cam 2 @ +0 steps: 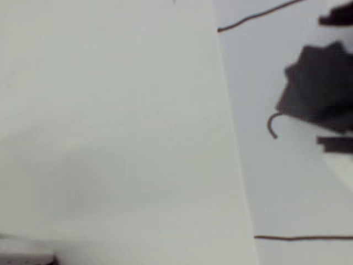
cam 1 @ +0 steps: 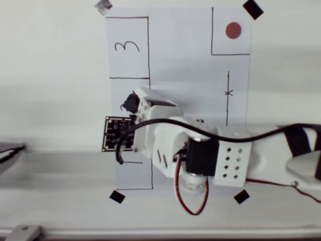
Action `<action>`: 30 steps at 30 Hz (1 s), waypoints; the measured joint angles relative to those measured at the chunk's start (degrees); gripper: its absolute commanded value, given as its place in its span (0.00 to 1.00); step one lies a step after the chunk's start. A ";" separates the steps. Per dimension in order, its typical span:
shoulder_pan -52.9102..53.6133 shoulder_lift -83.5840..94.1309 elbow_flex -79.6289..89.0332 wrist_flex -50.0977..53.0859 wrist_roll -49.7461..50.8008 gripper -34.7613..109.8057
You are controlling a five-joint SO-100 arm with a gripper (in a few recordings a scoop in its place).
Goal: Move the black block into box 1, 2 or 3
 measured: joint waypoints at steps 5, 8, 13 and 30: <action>0.00 0.00 0.00 0.00 0.00 0.41; 0.00 0.00 0.00 0.88 0.00 0.41; 0.00 0.00 0.00 2.55 0.35 0.41; -5.89 28.21 25.84 3.96 3.08 0.24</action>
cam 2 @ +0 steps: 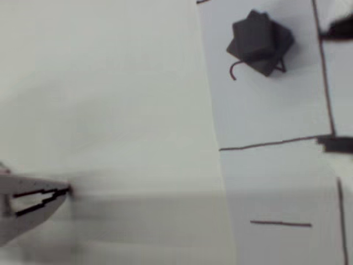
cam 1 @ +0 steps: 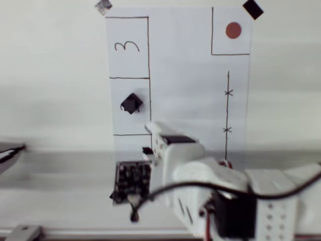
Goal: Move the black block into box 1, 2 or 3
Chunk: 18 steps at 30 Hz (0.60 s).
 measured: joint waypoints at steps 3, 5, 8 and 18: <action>-1.14 8.70 9.49 0.00 -1.41 0.24; -1.58 15.12 16.52 0.00 -2.90 0.24; -2.02 25.75 27.95 0.00 -5.01 0.24; -4.39 59.41 63.19 0.00 -7.03 0.24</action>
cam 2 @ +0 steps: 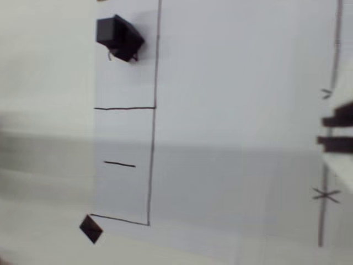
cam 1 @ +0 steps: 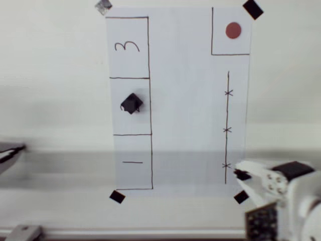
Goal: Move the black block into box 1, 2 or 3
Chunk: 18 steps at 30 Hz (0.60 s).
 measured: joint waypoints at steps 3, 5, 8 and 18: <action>-1.14 9.23 8.00 0.00 0.00 0.24; -1.67 14.06 12.04 0.00 -0.53 0.24; -1.58 22.15 18.81 0.00 -1.67 0.24; -0.44 42.19 37.53 0.00 -3.08 0.24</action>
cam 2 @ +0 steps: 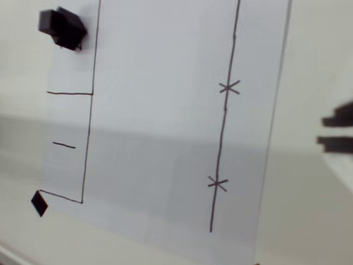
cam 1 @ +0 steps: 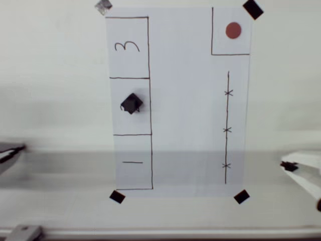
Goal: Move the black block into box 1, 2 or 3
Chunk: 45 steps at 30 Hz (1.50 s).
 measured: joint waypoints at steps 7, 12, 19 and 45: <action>0.53 10.55 8.79 0.00 -0.70 0.24; 0.62 17.31 13.71 0.62 -0.70 0.24; 1.49 21.80 18.28 0.88 -0.70 0.24; 1.49 22.50 23.38 10.46 3.34 0.24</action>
